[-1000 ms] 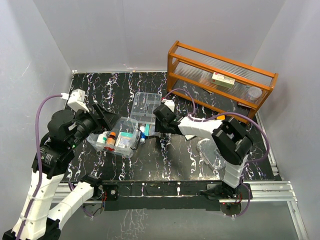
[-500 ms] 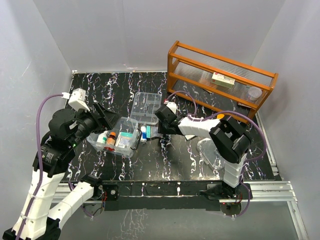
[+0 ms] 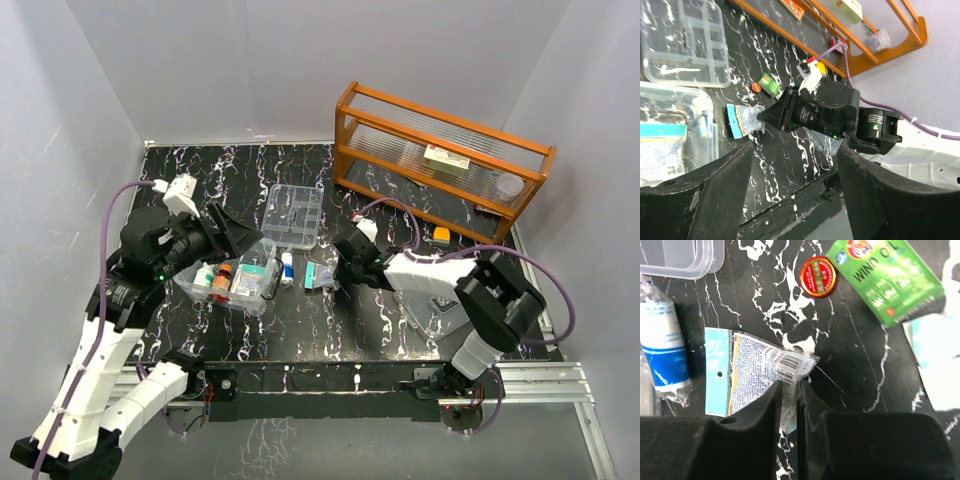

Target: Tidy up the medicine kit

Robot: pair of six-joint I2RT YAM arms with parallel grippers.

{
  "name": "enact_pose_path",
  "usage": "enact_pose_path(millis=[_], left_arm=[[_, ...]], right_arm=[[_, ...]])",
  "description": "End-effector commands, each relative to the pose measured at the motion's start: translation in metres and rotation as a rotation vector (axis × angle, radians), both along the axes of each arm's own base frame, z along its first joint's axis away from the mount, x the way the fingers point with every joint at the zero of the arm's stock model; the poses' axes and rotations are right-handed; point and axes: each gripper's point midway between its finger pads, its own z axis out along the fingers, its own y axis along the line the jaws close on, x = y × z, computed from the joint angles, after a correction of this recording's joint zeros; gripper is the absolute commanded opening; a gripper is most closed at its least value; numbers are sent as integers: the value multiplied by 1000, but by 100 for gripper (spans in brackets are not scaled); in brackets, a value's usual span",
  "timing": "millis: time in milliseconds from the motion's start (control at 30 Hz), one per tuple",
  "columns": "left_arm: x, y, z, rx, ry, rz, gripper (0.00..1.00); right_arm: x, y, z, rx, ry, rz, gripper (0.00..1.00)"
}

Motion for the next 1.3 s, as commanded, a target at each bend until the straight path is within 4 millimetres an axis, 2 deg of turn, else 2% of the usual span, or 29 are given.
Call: enact_pose_path(millis=[0, 200, 367, 533, 833, 1000, 1100, 1167, 1267], left_arm=[[-5, -24, -9, -69, 58, -124, 66], [-2, -38, -41, -133, 183, -153, 66], [0, -54, -49, -263, 207, -175, 66], [11, -60, -62, -270, 194, -135, 67], [27, -101, -96, -230, 199, -131, 67], [38, -114, -112, -197, 185, -106, 65], [38, -128, -115, -223, 178, -137, 60], [36, -136, -119, -239, 194, -160, 52], [36, -138, -126, -241, 222, -150, 40]], right_arm=[[9, 2, 44, 158, -111, -95, 11], [-2, -3, 79, 321, -148, -162, 7], [-13, -4, 119, 489, -153, -213, 7], [-19, -4, 148, 566, -133, -243, 7], [-22, 0, 166, 677, -119, -274, 7], [-23, 4, 172, 703, -118, -258, 7], [-24, 5, 173, 711, -108, -264, 7], [-22, 7, 171, 702, -103, -257, 7], [-23, 10, 167, 674, -99, -226, 8]])
